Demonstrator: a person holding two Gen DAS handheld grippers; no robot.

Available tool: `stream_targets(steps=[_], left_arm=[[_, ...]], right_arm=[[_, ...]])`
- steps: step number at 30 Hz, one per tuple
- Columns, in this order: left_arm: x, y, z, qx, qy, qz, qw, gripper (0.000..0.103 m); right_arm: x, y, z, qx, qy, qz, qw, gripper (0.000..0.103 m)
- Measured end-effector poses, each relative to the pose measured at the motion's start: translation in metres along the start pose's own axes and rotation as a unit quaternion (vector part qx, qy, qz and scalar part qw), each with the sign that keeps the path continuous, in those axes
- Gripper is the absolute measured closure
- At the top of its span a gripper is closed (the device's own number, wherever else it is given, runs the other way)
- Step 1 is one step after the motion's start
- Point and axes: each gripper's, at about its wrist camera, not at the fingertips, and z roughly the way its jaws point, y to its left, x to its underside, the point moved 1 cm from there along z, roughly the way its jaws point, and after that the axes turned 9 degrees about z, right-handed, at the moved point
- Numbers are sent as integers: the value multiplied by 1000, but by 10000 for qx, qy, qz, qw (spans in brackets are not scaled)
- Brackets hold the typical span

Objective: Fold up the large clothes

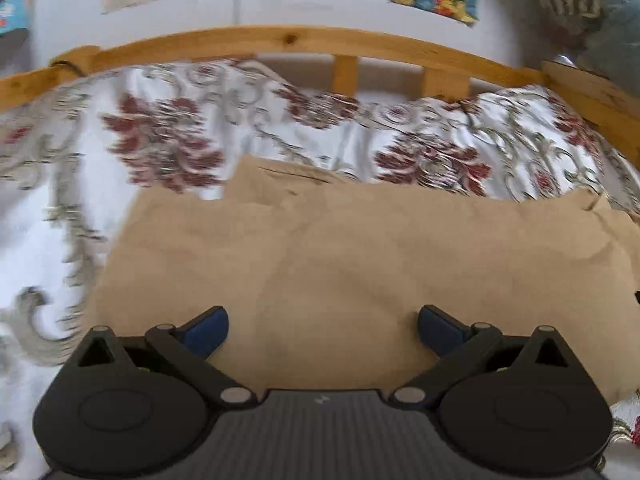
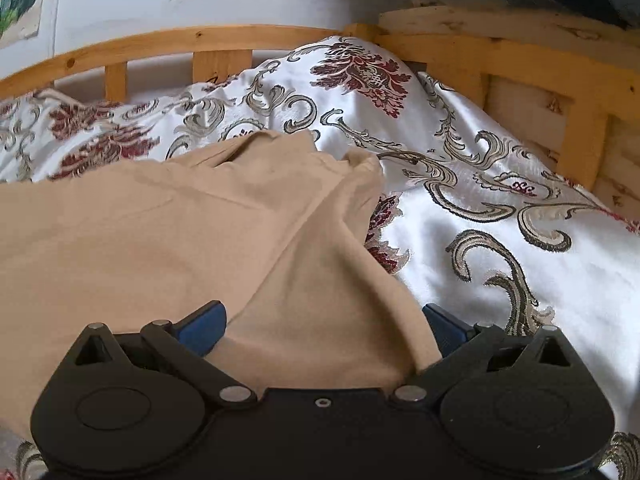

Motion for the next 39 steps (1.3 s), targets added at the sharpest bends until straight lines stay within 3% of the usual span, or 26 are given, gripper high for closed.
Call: stream_targets(steps=[4,7,10,14,17,21,24,25,27,29,30,32,34,36,37,39], left_arm=[[12,4,-38,-292,-141,-104,9994,1],[20,9,-64,-649,-57,-373,9972,1],[29,15,-81,-763,84,-753,9942,1],[44,18,-88,-208,388,-1187,9920,1],[43,20,-83,336,505,-1466,9873,1],[34,29,-70,720,461,-1962,9768,1],[32,41,-53,777,622,-2371,9664,1],[32,44,-47,771,644,-2479,9636,1],[34,51,-38,689,647,-2712,9579,1],[37,55,-31,625,654,-2901,9527,1],[37,56,-29,590,638,-2992,9502,1],[37,58,-29,556,613,-3117,9466,2],[39,62,-30,431,583,-3319,9405,14],[43,70,-32,225,512,-3736,9259,29],[46,73,-33,171,482,-3975,9162,38],[49,77,-32,-116,554,-4286,9017,67]], right_arm=[[-12,-1,-18,493,-471,143,9976,1],[-23,-1,-36,426,-737,349,9958,1],[-25,1,-52,120,-622,530,9966,1],[-26,8,-69,-523,-101,817,9952,1],[-32,0,-81,-817,193,1440,9860,1],[-23,-21,-85,-830,809,2366,9647,1],[-6,-35,-74,-810,1340,3035,9399,1],[-4,-38,-69,-835,1352,3112,9370,2],[-4,-42,-62,-849,1084,3081,9413,11],[-6,-46,-54,-685,866,3083,9449,32],[-6,-51,-51,-598,803,3167,9432,35],[-3,-65,-47,-454,665,3520,9325,54],[0,-78,-43,-504,621,3831,9202,59],[0,-84,-42,-575,593,3952,9149,69],[-2,-83,-43,-561,592,3886,9178,73],[-7,-81,-50,-545,476,3656,9279,81]])
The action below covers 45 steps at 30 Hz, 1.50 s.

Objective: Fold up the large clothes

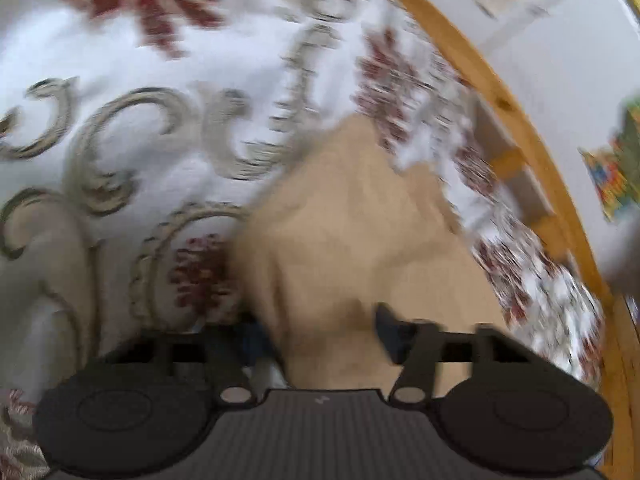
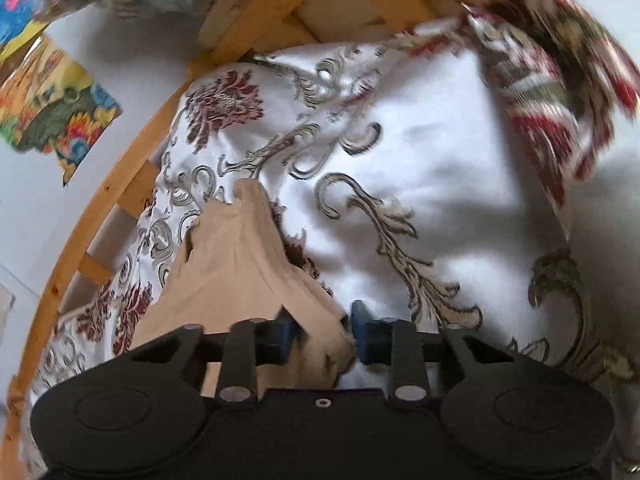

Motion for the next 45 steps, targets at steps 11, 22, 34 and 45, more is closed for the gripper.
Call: stream_targets(steps=[11,22,34,45], left_arm=[[-1,7,-47,336,-226,-217,9989,92],[5,22,-31,437,-29,60,9990,54],[10,-2,-18,286,54,899,9955,30],[13,-21,-31,-181,-315,1182,9923,84]], right_arm=[[-2,1,-59,103,-387,-20,9992,91],[25,45,-50,505,-1135,-2134,9690,22],[123,131,1,-1091,-774,-4717,8716,6],[170,129,33,-754,-306,-5261,8465,5]])
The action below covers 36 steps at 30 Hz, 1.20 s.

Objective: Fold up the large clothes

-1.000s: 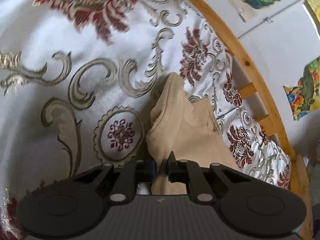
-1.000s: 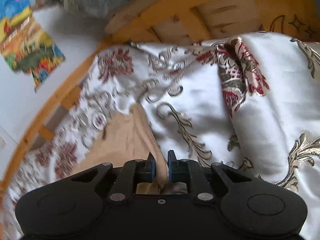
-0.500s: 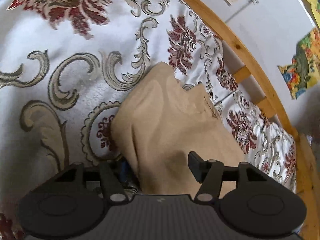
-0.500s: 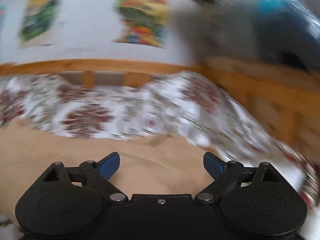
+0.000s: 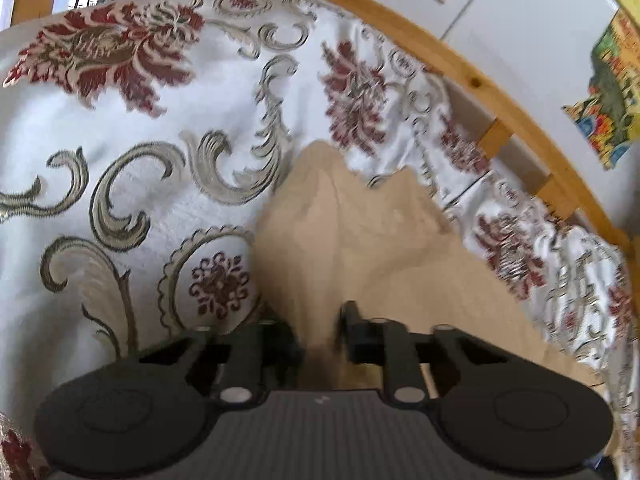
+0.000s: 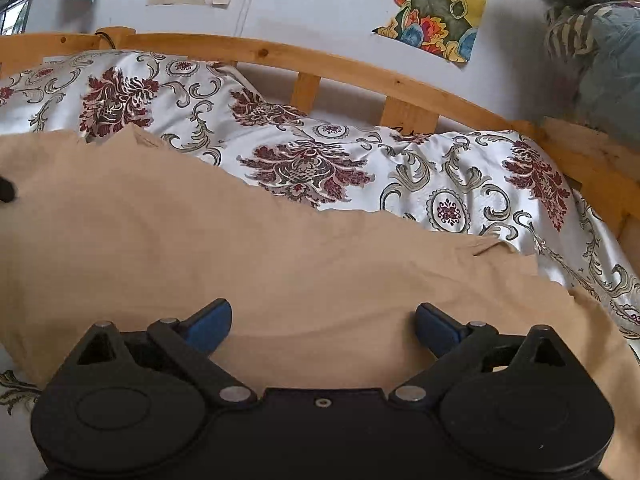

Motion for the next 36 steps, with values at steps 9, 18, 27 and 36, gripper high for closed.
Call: stream_targets(steps=[9,18,27,36], left_arm=[[-29,-108,-71,1321,-718,1955,9691,90],[-9,-222,-68,1785,177,4203,8895,92],[71,-256,-65,2320,658,5433,8042,93],[120,-253,-64,2623,1064,6210,7309,93]], right_arm=[[-3,-21,-8,-399,48,593,9974,7],[-41,-169,-51,-991,159,4083,9073,9],[-25,-214,-34,-3399,718,5497,7597,1],[-30,-184,-25,-2875,1163,4166,8546,22]])
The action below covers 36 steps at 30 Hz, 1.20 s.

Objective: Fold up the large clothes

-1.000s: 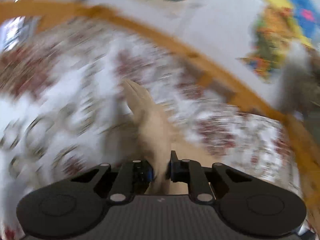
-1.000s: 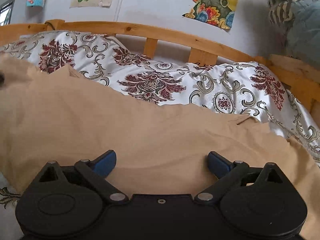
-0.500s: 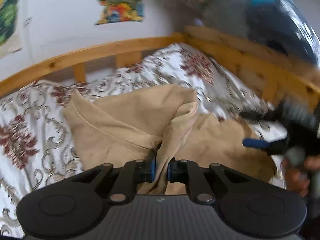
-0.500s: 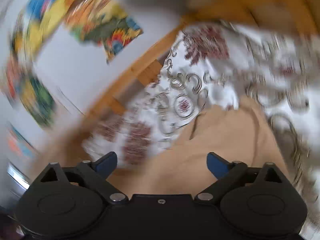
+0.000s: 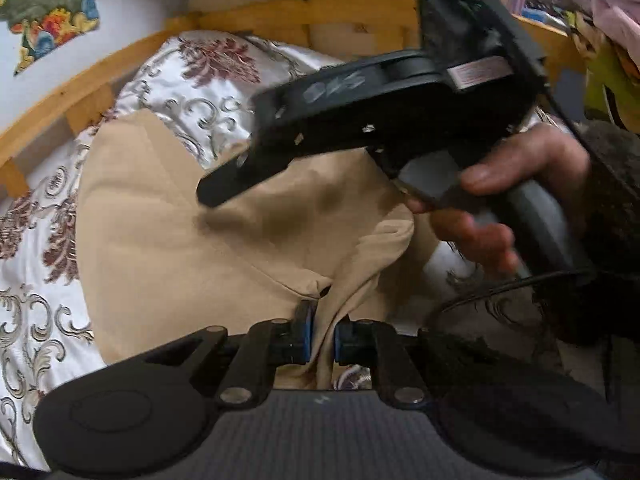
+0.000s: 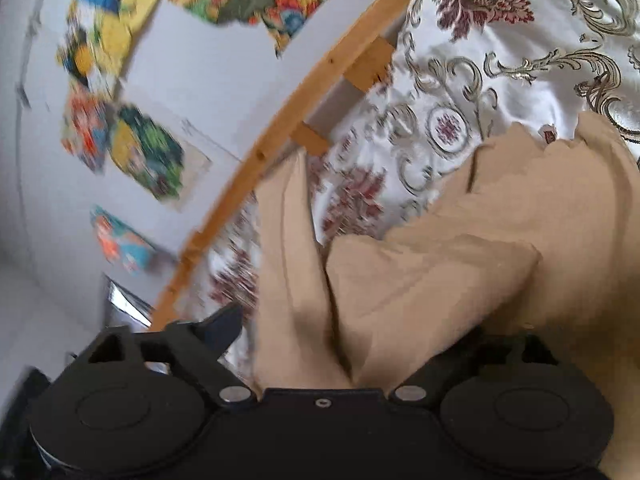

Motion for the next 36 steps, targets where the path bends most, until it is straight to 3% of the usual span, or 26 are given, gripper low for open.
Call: stream_targets(steps=[3,5,6,10,13,19,23,27,29,33,36], left_arm=[[5,-5,2,2,20,110,9999,93],[4,-4,5,-61,2,113,9999,92],[4,-4,4,-87,-5,41,10000,91],[-5,15,-1,11,-77,-530,9986,84],[-3,27,-15,200,-227,-847,9959,67],[15,48,-48,625,-845,-1253,9865,56],[31,74,-68,741,-1378,-1921,9688,47],[53,110,-74,699,-1785,-2840,9395,43],[65,121,-75,650,-1853,-3122,9295,43],[87,139,-77,117,-1956,-3651,9101,43],[101,157,-66,-242,-1706,-4099,8957,43]], right_arm=[[5,0,10,221,108,-266,9993,39],[10,3,13,231,106,-504,9984,67],[13,6,13,160,31,-634,9979,74],[16,26,9,378,-375,-1222,9911,92],[11,27,2,605,-563,-1356,9873,93],[1,13,-9,873,-596,-1444,9839,94],[-4,10,-25,1005,-687,-1501,9811,95],[0,9,-23,1230,-665,-1675,9759,95],[1,7,-20,1259,-638,-1655,9761,95],[2,5,-16,1351,-624,-1668,9747,95],[4,5,-15,1366,-653,-1734,9731,95]])
